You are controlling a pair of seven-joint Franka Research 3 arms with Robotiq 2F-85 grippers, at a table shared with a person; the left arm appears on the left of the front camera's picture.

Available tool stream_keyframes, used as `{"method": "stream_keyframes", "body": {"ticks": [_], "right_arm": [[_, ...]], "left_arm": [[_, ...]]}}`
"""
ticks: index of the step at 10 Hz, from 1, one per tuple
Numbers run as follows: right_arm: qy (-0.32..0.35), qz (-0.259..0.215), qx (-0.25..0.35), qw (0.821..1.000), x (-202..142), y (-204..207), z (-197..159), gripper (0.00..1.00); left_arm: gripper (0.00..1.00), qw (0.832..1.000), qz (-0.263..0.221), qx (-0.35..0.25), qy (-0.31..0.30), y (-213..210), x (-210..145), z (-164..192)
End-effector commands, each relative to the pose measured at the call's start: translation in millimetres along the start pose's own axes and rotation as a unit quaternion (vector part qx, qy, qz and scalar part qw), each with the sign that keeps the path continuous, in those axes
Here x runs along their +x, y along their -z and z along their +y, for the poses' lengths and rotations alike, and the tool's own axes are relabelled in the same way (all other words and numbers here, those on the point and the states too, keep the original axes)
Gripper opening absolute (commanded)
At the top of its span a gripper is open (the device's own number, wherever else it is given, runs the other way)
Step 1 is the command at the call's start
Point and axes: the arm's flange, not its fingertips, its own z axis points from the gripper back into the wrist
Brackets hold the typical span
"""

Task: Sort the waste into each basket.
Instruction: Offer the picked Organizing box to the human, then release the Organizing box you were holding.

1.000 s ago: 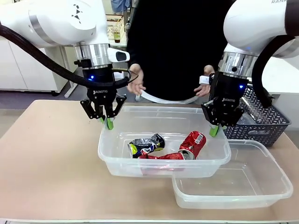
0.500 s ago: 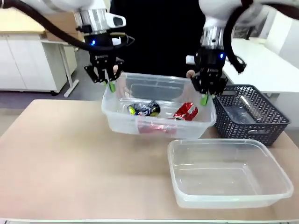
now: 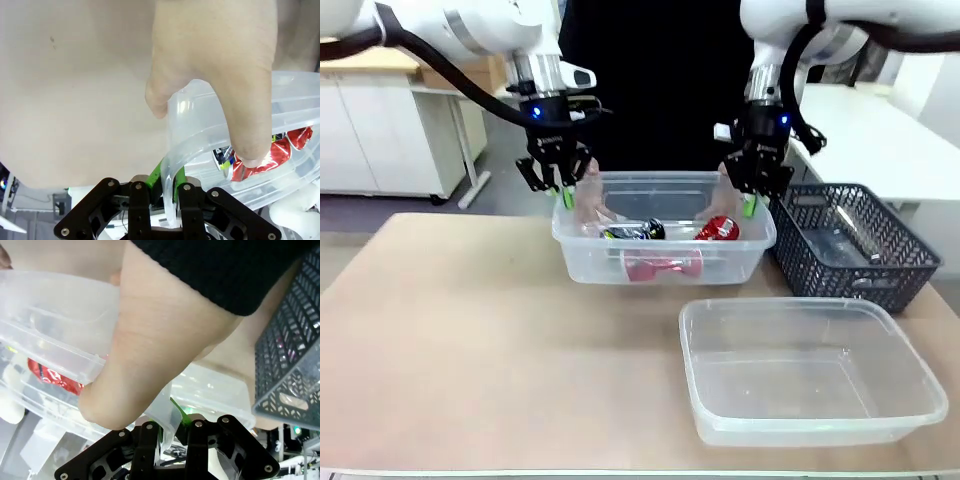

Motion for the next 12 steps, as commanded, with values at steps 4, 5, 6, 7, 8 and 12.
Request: {"method": "stream_keyframes", "body": {"ticks": [4,5,6,7,8,12], "right_arm": [[0.004,0.000,-0.015,1.000,-5.7,-4.2,4.7,0.06],[0.004,0.000,-0.015,1.000,-5.7,-4.2,4.7,0.06],[0.004,0.000,-0.015,1.000,-5.7,-4.2,4.7,0.06],[0.004,0.000,-0.015,1.000,-5.7,-4.2,4.7,0.06],[0.004,0.000,-0.015,1.000,-5.7,-4.2,4.7,0.06],[0.004,0.000,-0.015,1.000,-5.7,-4.2,4.7,0.06]], "left_arm": [[0.07,1.000,-0.009,0.004,0.009,-3.1,-8.3,-4.5],[0.07,1.000,-0.009,0.004,0.009,-3.1,-8.3,-4.5],[0.07,1.000,-0.009,0.004,0.009,-3.1,-8.3,-4.5],[0.07,1.000,-0.009,0.004,0.009,-3.1,-8.3,-4.5],[0.07,1.000,-0.009,0.004,0.009,-3.1,-8.3,-4.5],[0.07,1.000,-0.009,0.004,0.009,-3.1,-8.3,-4.5]]}}
